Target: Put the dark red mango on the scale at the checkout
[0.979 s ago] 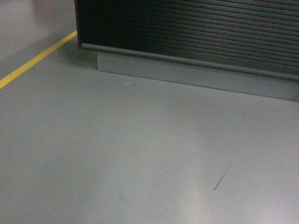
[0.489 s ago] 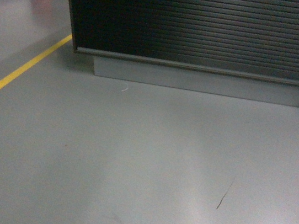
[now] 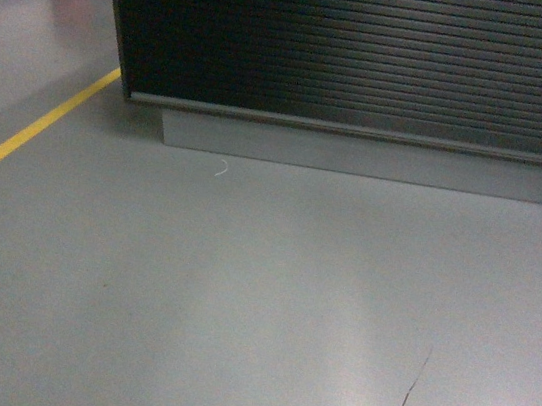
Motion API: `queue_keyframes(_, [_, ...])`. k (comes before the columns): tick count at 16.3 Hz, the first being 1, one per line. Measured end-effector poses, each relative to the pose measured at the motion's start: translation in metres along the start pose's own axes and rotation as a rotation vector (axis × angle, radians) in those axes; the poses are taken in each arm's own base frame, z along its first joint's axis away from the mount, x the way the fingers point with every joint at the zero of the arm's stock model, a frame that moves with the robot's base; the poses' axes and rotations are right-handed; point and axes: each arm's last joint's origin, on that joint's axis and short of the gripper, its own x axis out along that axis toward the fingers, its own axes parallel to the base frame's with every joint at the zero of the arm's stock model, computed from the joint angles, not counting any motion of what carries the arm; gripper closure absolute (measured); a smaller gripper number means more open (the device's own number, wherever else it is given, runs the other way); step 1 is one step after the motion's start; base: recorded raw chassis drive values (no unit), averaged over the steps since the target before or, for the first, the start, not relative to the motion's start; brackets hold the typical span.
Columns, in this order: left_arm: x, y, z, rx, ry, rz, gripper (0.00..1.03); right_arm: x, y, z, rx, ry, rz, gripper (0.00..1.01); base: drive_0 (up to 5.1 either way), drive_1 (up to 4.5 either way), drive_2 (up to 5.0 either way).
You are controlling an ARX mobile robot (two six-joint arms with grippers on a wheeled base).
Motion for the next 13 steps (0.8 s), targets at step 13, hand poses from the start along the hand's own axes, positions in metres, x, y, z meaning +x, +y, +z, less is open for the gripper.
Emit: queue_keyframes(13, [0.0000, 0.0000, 0.0001, 0.000, -0.001, 0.000, 0.05, 0.0000, 0.0000, 0.0000, 0.000, 0.000, 0.000, 0.03, 0.0, 2.06, -2.0])
